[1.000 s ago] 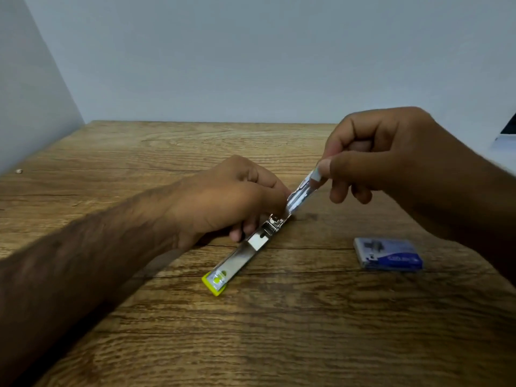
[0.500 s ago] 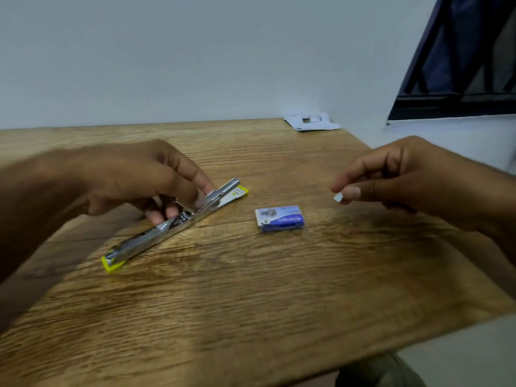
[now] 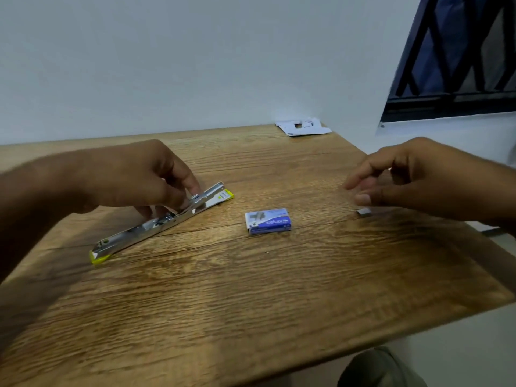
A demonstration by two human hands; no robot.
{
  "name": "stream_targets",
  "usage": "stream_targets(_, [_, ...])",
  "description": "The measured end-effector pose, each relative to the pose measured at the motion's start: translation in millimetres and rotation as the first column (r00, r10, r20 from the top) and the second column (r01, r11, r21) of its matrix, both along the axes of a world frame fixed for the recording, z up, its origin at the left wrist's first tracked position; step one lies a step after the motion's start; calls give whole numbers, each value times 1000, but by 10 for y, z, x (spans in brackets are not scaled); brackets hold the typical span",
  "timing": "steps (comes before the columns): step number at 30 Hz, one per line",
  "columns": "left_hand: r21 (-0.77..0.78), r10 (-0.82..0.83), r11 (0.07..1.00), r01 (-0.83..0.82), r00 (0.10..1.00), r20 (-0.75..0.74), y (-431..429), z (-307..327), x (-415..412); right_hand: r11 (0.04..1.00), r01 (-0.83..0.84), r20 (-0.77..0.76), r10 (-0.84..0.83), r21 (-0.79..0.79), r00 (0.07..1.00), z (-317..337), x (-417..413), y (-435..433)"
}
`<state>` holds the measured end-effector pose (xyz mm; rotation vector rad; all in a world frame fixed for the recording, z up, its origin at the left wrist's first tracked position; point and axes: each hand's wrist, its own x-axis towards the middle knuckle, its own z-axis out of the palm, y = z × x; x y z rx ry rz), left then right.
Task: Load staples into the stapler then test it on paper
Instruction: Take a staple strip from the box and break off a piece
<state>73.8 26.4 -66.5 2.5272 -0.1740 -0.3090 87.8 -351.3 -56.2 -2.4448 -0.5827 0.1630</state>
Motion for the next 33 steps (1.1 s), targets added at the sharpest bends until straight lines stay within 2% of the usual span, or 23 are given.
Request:
stream_targets(5, [-131,42,991,-36,998,49,-37,-22,-109,956,-263,-2,265,-134,964,86,26,455])
stream_targets(10, [-183,35,983,-16,995,98,-43,-4,-205,880,-361,-103,346,-309,932,-5,116,835])
stream_targets(12, [-164,39,986,-19,992,118,-47,16,-253,868,-388,-118,369,-312,922,-24,148,940])
stream_targets(13, [-118,54,992,-34,983,175,-49,21,-267,866,-397,-129,376,-303,918,-28,167,982])
stream_targets(15, [-33,115,993,-111,903,414,-69,41,-282,871,-411,-156,382,-269,911,-30,211,1047])
stream_targets(17, [-126,171,985,-116,722,671,-115,87,-319,878,-419,-149,393,-233,907,-24,279,1095])
stream_targets(18, [-203,180,978,-43,664,726,-174,113,-361,883,-415,-139,393,-221,909,-17,315,1113])
stream_targets(19, [-256,171,966,36,653,738,-256,125,-413,890,-407,-137,386,-206,912,-12,346,1126])
stream_targets(21, [-233,94,967,100,712,696,-442,37,-513,911,-382,-162,358,-155,920,-16,401,1136])
stream_targets(24, [-8,4,1000,1,788,616,-683,-178,-602,926,-375,-220,355,-53,909,-63,446,1100])
stream_targets(27, [145,31,984,-107,893,449,-812,-299,-608,932,-361,-264,355,25,897,-105,481,1032])
stream_targets(29, [174,76,972,-155,917,390,-845,-347,-598,934,-348,-272,356,79,894,-135,519,981])
stream_targets(33, [139,136,969,-205,909,395,-877,-345,-589,929,-357,-298,368,92,881,-142,541,946])
